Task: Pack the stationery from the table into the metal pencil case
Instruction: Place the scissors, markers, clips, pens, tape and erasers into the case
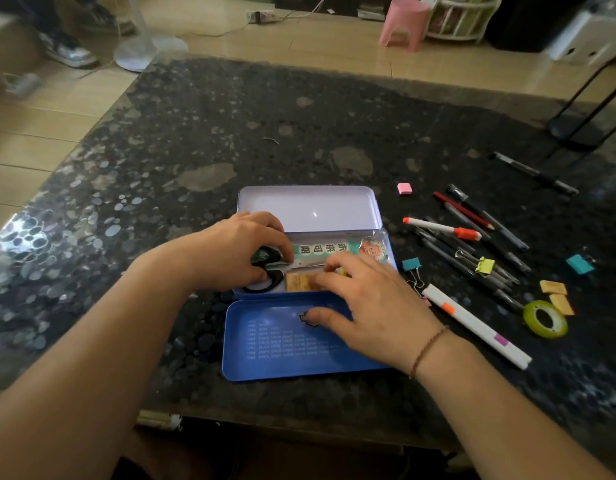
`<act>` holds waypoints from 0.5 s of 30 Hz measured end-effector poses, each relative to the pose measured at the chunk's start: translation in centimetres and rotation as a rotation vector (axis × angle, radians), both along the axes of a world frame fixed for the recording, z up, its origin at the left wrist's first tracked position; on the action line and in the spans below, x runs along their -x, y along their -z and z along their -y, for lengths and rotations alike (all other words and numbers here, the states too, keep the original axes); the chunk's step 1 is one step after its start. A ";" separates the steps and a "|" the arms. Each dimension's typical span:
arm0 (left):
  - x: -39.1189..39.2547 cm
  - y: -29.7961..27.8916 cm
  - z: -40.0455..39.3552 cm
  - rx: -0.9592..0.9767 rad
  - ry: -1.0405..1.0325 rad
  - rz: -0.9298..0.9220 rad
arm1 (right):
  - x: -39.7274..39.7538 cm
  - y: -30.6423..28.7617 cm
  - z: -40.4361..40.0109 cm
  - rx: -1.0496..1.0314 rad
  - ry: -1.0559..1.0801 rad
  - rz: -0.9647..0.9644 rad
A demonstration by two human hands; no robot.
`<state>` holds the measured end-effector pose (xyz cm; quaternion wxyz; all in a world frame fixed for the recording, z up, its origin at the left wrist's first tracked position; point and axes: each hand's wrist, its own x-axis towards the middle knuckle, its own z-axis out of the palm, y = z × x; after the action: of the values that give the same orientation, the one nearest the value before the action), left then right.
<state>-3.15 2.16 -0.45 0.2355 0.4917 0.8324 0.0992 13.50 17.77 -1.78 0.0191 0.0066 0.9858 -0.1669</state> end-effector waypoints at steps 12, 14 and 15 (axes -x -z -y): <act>-0.3 0.4 -0.6 -0.087 0.006 -0.066 | -5.4 -4.3 -7.8 -0.068 0.669 0.531; -0.5 0.3 -0.8 -0.047 0.007 -0.085 | -5.4 -4.2 -7.8 -0.082 0.657 0.552; -0.6 0.3 -0.9 -0.034 0.003 -0.091 | -5.3 -4.2 -7.8 -0.080 0.653 0.558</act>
<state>-2.57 3.08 -0.76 0.1892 0.5008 0.8397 0.0906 18.80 25.56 2.41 0.2309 0.3639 0.8947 -0.1174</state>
